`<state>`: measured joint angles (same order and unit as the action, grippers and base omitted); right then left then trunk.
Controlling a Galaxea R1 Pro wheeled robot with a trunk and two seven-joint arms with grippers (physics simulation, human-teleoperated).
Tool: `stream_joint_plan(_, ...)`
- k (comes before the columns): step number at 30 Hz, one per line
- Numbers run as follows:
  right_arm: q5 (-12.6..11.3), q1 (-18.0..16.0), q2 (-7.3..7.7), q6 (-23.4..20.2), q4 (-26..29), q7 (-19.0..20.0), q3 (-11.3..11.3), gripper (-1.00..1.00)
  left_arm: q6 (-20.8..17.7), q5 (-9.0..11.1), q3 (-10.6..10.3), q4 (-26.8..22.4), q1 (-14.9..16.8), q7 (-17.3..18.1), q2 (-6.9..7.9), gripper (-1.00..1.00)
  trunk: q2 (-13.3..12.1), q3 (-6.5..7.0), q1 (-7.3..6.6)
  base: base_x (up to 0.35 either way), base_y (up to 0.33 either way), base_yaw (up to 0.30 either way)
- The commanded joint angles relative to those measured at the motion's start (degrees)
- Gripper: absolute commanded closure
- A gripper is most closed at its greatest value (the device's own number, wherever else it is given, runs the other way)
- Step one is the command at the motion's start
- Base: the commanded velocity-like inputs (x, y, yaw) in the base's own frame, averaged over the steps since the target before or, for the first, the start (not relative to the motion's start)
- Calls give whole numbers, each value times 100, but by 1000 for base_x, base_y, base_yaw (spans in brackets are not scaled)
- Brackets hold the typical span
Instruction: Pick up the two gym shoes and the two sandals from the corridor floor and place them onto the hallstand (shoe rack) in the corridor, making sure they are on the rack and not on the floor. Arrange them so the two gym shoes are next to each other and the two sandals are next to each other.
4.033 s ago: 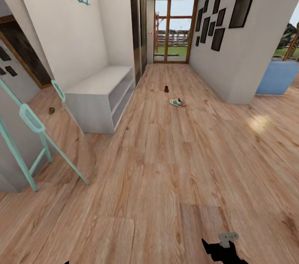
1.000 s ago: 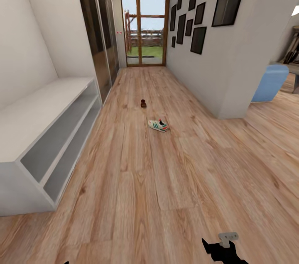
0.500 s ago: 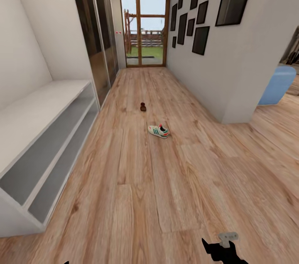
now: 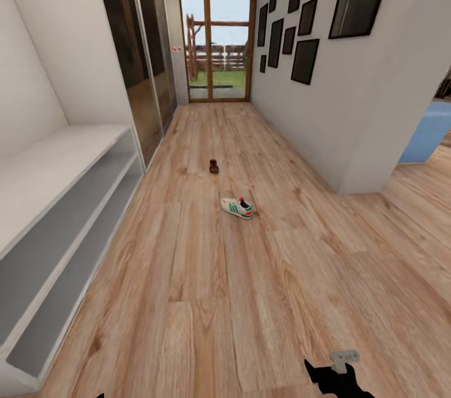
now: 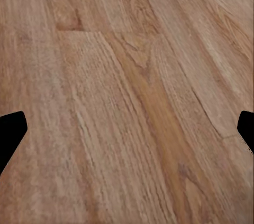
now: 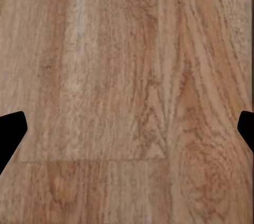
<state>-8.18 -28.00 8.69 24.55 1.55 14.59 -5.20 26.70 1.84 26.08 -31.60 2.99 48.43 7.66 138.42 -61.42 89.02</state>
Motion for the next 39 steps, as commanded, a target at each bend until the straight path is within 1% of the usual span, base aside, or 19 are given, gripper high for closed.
stream_joint_plan(1,-61,-3,2,15,-6,26,-46,-100,1,19,20,5,3,44,-1,-100,2,-5,2,296,-132,0)
stream_joint_plan(39,-61,-3,2,15,-6,26,-49,-100,1,13,20,14,0,49,-1,-100,2,-5,2,281,-157,0)
